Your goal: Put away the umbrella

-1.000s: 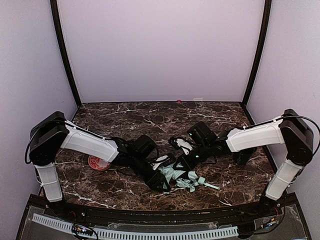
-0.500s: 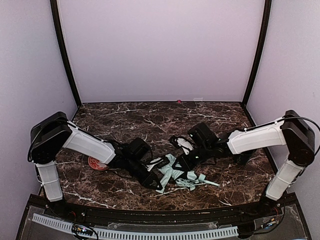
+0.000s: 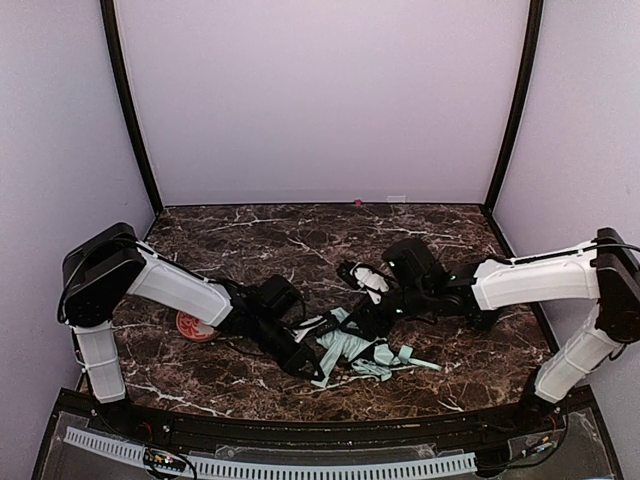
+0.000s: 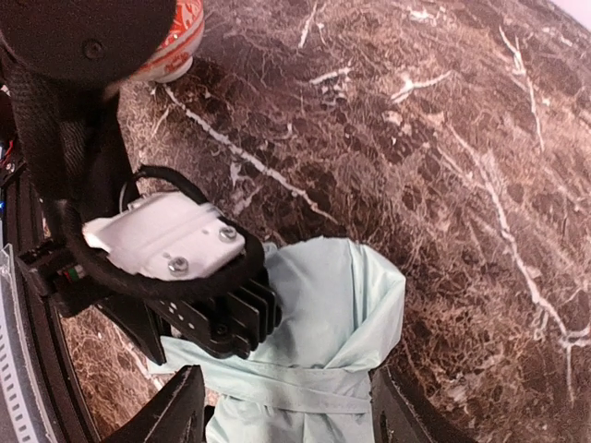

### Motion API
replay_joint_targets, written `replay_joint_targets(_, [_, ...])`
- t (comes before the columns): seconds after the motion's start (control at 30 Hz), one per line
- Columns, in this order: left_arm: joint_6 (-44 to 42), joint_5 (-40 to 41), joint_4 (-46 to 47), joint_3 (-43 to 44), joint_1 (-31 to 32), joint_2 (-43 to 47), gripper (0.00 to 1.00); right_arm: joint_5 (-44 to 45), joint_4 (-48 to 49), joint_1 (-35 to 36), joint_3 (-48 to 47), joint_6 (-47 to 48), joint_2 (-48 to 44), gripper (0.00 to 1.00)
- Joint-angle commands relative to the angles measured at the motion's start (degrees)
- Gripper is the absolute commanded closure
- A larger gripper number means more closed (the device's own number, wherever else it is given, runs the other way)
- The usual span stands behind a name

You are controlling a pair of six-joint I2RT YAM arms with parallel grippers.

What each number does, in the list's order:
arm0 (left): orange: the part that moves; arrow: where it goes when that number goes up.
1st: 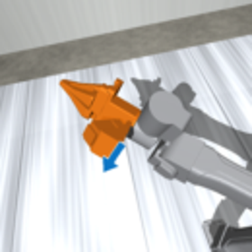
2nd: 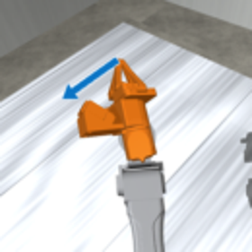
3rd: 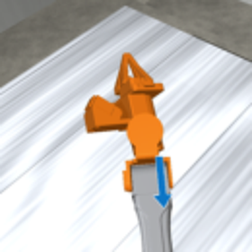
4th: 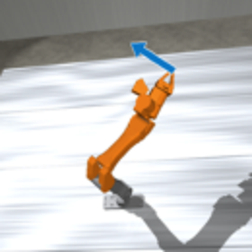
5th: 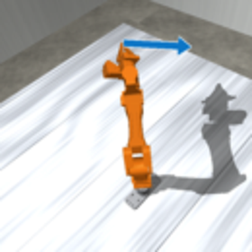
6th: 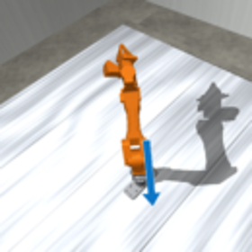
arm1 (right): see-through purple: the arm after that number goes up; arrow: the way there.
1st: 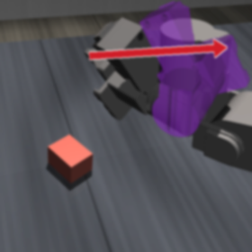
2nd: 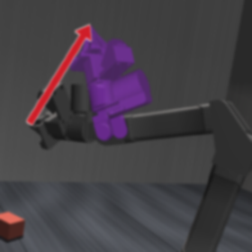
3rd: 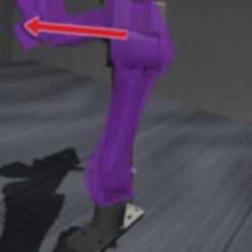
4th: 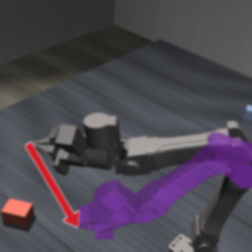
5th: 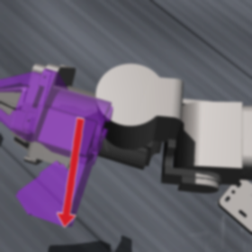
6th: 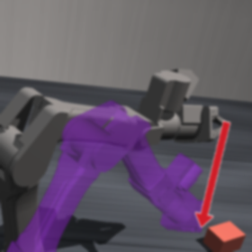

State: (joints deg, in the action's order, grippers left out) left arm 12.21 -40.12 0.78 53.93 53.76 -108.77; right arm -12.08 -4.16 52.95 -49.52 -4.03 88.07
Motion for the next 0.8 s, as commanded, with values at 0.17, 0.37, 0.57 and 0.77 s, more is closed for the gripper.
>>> replay_joint_targets(0.17, [-1.61,0.79,-3.24,0.30,-0.41,-1.09,1.00,20.26,-2.16,12.05,5.21,-0.02,-10.86,0.31])
replay_joint_targets(0.37, [-1.72,0.83,-3.14,0.34,-0.41,-1.02,1.00,27.64,-5.76,15.82,5.46,-1.75,-4.91,0.00])
replay_joint_targets(0.57, [-1.56,1.50,-2.07,-0.64,-0.41,0.08,1.00,32.75,-7.24,16.24,3.54,-1.09,6.24,0.01])
replay_joint_targets(0.77, [-1.08,2.63,2.80,-5.12,-0.35,4.62,1.00,29.68,-8.79,13.38,1.24,-3.95,9.31,0.55])
